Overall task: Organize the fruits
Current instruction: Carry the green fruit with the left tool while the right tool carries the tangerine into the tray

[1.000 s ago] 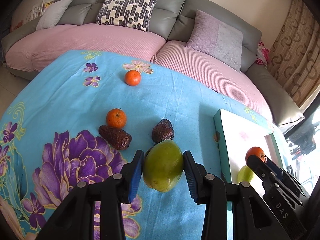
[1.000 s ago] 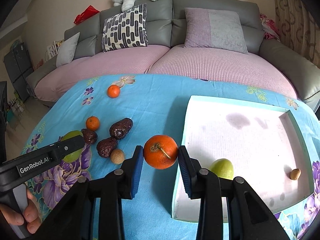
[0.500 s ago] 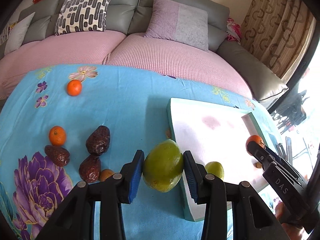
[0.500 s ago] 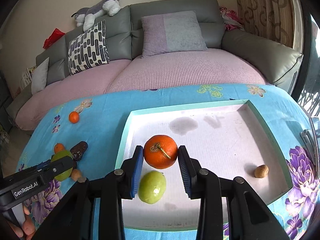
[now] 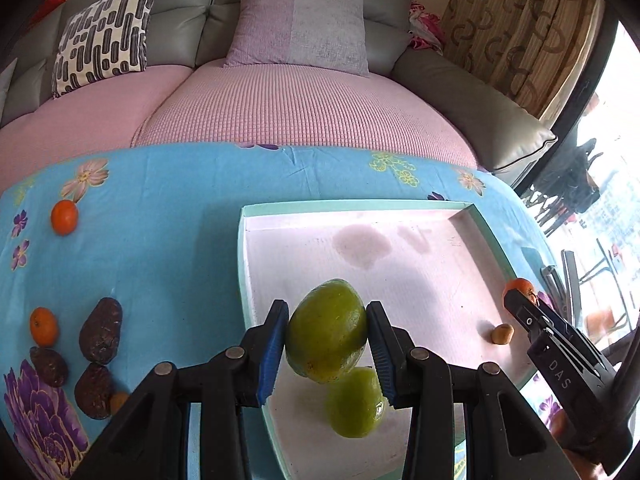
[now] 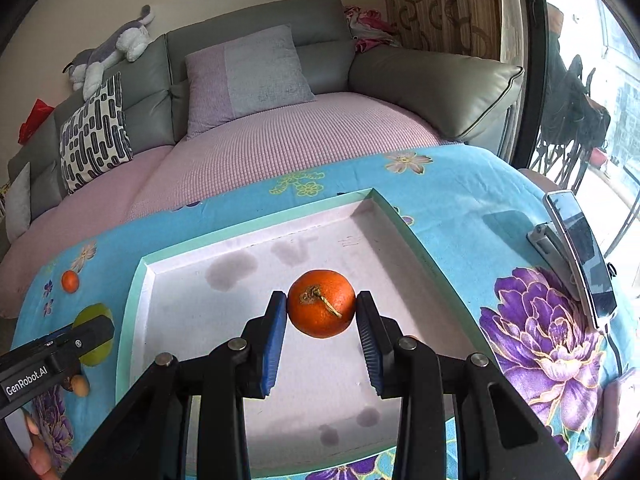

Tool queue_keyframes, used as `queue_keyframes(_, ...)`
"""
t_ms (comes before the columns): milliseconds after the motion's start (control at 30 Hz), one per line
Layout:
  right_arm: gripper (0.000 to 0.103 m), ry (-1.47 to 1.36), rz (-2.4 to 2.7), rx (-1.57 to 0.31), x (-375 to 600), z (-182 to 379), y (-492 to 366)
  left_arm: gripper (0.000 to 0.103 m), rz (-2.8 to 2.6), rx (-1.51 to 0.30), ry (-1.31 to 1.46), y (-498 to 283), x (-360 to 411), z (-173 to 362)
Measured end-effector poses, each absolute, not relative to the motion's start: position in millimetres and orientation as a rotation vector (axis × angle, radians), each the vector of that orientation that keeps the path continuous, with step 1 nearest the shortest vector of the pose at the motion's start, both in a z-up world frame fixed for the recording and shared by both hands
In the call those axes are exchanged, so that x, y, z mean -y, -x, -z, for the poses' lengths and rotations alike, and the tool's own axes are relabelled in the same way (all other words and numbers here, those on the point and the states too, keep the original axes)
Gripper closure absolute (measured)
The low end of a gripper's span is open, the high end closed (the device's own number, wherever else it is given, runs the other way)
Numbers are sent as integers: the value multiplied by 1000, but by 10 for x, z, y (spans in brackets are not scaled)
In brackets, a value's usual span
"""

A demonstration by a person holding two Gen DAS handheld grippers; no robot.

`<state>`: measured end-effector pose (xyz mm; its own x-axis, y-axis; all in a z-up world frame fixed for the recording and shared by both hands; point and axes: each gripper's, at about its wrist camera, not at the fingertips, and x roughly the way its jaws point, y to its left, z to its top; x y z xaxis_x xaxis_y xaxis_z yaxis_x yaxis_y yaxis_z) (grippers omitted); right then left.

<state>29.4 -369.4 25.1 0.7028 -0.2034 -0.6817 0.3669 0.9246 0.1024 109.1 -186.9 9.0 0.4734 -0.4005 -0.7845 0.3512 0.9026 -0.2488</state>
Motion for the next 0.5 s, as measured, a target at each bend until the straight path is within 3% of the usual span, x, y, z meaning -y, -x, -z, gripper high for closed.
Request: queue_keyframes(500, 66, -270, 351, -792, 3905, 69, -471, 61, 412, -1073, 37, -1330, 2067, 294)
